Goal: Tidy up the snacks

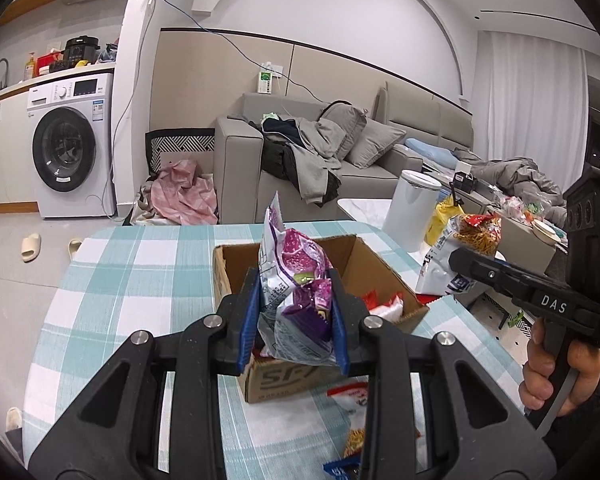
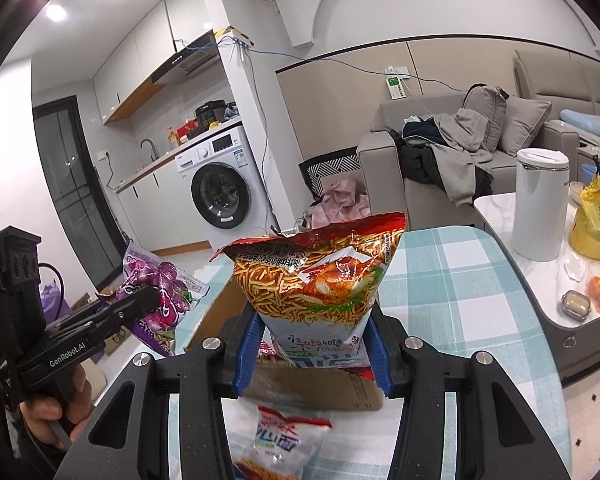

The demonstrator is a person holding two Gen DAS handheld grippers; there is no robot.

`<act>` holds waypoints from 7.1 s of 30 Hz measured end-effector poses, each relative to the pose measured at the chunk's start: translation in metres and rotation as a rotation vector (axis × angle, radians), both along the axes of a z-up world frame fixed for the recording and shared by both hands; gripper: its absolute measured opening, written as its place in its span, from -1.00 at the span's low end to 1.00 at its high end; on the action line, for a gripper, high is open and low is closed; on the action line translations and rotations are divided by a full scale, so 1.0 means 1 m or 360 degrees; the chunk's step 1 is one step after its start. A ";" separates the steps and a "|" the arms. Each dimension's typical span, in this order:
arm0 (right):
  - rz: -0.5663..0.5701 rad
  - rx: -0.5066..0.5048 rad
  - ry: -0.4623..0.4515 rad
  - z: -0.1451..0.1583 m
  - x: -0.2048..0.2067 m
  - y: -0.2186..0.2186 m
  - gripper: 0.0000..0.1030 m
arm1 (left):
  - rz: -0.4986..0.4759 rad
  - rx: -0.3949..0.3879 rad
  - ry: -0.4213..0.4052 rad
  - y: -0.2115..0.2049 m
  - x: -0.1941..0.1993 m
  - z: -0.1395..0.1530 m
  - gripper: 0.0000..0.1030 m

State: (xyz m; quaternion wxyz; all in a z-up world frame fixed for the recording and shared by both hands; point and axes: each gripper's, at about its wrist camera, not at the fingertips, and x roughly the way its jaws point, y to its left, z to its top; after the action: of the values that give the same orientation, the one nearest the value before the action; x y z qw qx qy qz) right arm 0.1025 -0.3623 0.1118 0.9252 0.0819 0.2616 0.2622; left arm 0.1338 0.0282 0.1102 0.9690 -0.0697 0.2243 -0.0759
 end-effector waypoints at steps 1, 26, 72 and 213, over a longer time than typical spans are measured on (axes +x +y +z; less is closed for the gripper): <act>-0.0001 0.0014 0.0005 0.000 0.002 0.001 -0.08 | 0.0005 -0.0002 0.0001 0.001 0.003 0.001 -0.46; -0.0086 0.0045 0.0089 -0.011 0.060 0.033 -0.08 | 0.0045 0.0077 0.0052 -0.010 0.107 -0.024 -0.46; -0.0040 -0.0117 0.0155 -0.028 0.060 0.025 0.99 | 0.0127 0.0079 0.0227 0.002 0.106 -0.066 0.99; 0.0225 -0.0101 0.0538 -0.114 -0.014 0.021 -0.10 | -0.0394 0.0160 0.0814 -0.066 -0.043 -0.167 0.03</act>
State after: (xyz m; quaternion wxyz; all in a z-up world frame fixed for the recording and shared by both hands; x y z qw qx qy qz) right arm 0.0881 -0.3409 -0.0027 0.8495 0.0771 0.4265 0.3007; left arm 0.0907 -0.0374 -0.0564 0.8666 -0.0107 0.4718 -0.1623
